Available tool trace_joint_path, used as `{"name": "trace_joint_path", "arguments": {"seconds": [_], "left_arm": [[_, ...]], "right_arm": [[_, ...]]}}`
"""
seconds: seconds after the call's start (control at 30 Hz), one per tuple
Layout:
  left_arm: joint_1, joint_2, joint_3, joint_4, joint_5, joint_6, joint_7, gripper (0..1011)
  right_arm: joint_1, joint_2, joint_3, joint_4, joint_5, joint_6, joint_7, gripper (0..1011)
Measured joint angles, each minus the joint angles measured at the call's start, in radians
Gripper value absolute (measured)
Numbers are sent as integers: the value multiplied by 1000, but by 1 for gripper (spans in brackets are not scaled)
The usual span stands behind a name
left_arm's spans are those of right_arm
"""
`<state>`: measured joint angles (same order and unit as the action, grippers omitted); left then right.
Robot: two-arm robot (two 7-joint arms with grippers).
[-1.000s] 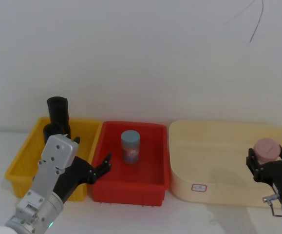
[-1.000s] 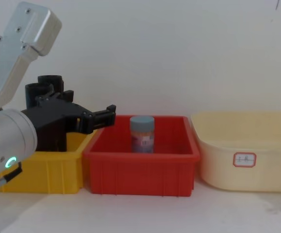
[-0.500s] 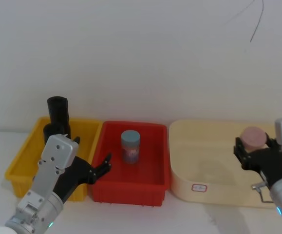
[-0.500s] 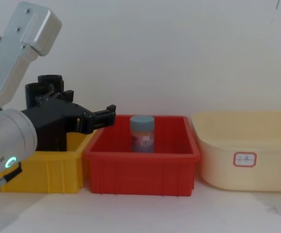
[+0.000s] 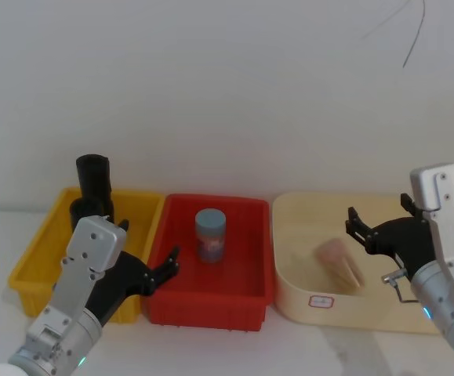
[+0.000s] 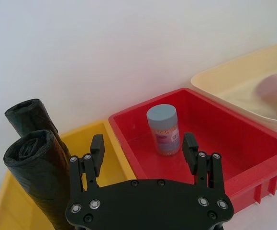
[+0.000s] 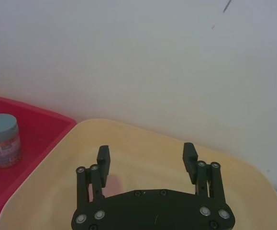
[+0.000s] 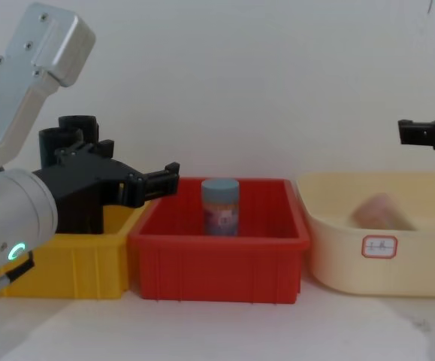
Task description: Pick up the garbage bag with the one hand and transfer it to the other hand.
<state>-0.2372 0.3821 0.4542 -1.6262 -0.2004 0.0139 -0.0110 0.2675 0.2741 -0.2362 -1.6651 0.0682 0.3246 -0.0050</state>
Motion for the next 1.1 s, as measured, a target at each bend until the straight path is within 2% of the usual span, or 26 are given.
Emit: {"name": "trace_joint_path", "arguments": {"seconds": [0.13, 0.47, 0.9, 1.1], "left_arm": [[0, 0, 0, 0, 0, 0, 0, 1001], [7, -8, -16, -15, -3, 22, 16, 1001], [72, -22, -95, -125, -27, 96, 104, 1001], [148, -16, -152, -211, -45, 134, 146, 1001]], "right_arm": [[15, -2, -6, 13, -2, 3, 7, 1002], [35, -5, -14, 28, -5, 7, 15, 1001], [46, -6, -19, 37, -7, 9, 21, 1001], [48, -7, -20, 39, -8, 9, 21, 1001]]}}
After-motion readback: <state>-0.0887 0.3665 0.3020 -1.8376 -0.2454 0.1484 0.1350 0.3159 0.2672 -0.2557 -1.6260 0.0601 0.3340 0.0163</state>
